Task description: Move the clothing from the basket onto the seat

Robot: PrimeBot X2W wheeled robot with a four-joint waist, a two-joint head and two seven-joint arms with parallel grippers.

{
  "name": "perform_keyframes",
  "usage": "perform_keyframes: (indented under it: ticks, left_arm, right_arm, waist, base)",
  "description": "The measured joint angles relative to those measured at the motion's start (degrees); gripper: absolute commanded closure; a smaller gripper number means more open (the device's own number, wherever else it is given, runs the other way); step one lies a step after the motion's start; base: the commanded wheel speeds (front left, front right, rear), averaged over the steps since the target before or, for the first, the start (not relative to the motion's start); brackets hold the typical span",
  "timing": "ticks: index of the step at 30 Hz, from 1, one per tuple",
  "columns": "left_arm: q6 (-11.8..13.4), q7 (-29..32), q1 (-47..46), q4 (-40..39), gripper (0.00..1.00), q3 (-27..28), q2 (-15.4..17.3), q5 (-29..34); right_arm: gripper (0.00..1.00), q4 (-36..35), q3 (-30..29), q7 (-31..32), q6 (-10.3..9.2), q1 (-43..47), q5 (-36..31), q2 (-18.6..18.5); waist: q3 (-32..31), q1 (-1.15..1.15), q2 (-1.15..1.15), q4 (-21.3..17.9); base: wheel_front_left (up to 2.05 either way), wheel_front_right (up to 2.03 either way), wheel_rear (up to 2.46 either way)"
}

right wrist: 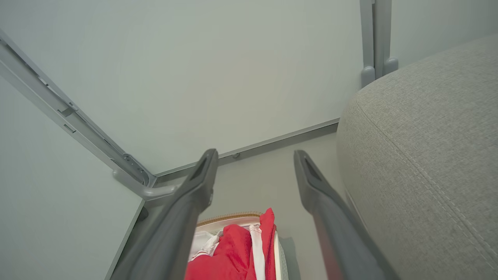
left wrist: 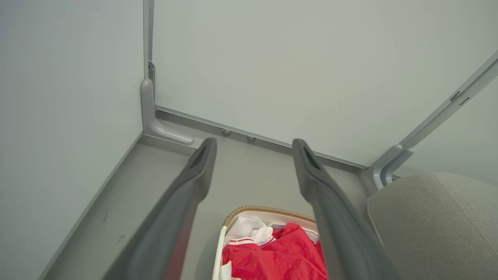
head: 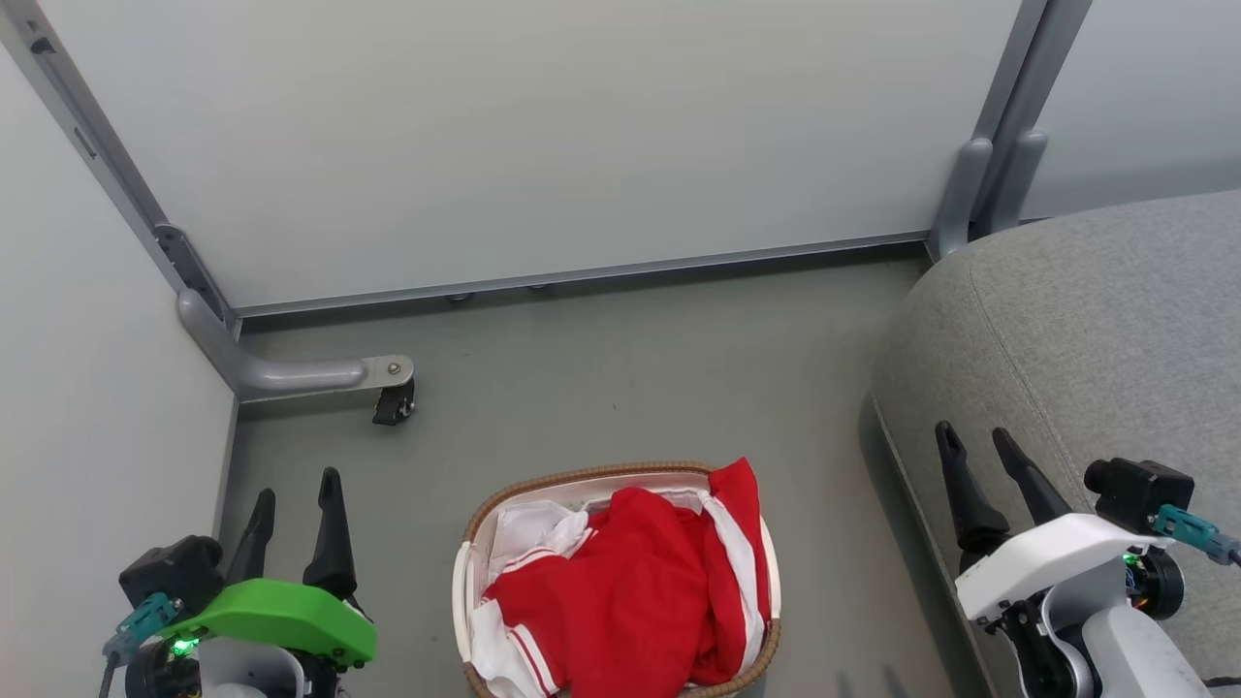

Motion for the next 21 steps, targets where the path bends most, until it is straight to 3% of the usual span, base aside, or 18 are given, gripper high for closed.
perform_keyframes:
  ticks: [21]
  left_arm:
    - [0.1, -2.9, -0.1, 1.0, 0.00, 0.3, 0.0, 11.0]
  right_arm:
    - [0.00, 2.1, -0.1, -2.9, 0.00, -1.1, -12.3, -0.3]
  waist:
    - [-0.3, 0.00, 0.00, 0.3]
  base:
    - [0.00, 0.00, 0.00]
